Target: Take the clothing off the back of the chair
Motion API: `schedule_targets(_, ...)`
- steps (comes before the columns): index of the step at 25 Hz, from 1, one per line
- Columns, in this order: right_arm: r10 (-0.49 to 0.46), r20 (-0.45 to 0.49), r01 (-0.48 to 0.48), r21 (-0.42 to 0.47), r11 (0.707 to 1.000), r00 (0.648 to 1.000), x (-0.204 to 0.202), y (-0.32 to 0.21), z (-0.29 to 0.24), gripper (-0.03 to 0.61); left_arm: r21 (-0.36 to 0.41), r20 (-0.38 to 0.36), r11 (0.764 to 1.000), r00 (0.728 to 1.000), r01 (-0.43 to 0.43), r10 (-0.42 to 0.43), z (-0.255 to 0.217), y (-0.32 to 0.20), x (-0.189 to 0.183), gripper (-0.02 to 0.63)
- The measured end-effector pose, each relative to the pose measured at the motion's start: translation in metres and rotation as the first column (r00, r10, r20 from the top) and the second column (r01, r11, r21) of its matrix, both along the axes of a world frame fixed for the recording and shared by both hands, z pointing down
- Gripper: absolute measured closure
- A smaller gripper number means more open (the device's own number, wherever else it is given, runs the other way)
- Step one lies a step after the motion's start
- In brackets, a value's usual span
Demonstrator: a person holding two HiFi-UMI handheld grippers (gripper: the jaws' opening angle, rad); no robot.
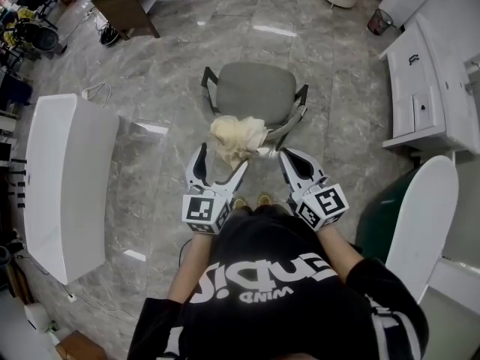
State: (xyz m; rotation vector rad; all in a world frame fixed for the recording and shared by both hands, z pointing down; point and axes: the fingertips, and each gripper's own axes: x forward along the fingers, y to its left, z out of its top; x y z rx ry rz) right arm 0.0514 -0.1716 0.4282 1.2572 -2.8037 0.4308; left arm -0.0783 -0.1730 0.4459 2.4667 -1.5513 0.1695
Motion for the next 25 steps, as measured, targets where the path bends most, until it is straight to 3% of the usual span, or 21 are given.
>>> schedule_targets(13,0.026,-0.008,-0.026,-0.02,0.999,1.0,0.004,-0.005,0.006,0.565,-0.217,0.064,0.976,0.998,-0.012,0.026,0.112,-0.019,0.0,0.152)
schedule_targets(25,0.027,-0.045,-0.029,-0.049,0.998,0.999,0.006,-0.001,0.019,0.565,-0.415,0.139,0.909,0.984,-0.044,0.111,0.225,-0.035,0.012,0.15)
